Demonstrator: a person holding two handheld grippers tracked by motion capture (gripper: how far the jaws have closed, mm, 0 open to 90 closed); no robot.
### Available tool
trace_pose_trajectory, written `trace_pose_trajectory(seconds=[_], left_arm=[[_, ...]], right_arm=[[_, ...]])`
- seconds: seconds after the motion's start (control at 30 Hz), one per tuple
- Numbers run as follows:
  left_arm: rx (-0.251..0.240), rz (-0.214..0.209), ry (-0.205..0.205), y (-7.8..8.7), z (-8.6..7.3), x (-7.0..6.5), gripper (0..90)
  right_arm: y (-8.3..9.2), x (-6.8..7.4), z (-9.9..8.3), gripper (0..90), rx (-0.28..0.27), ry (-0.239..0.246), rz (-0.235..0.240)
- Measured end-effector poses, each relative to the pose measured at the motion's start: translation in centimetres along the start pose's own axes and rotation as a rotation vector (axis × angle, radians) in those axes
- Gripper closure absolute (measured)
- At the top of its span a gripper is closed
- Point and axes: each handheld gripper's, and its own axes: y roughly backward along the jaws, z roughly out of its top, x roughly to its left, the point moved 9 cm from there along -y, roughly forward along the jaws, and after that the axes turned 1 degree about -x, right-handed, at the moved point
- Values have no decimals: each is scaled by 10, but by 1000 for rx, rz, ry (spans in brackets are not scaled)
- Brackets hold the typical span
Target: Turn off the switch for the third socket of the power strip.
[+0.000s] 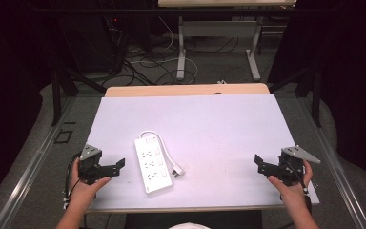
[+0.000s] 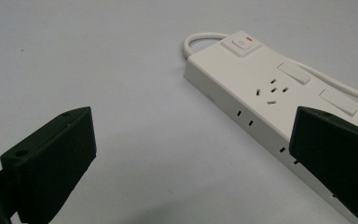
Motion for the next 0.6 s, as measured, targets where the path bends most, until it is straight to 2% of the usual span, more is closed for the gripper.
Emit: trace_pose_trajectory(seconds=[0.13, 0.2, 0.23, 0.33, 0.5, 0.6], left_arm=[[-26, -8, -18, 4, 3, -6, 2], [-36, -15, -24, 5, 4, -9, 2], [-36, -18, -28, 6, 4, -10, 2], [-41, -33, -24, 8, 6, -15, 3], [-46, -51, -34, 10, 8, -24, 2], [-47, -62, -39, 11, 9, -30, 2]], right_arm=[[-3, -3, -2, 0, 3, 9, -6], [-6, -2, -4, 0, -3, 13, 4], [-6, -2, -6, 0, 11, 17, 10], [-6, -1, -6, 0, 9, 30, 14], [-4, -2, -4, 0, -1, -5, 14], [-5, -4, -4, 0, -4, -7, 10]])
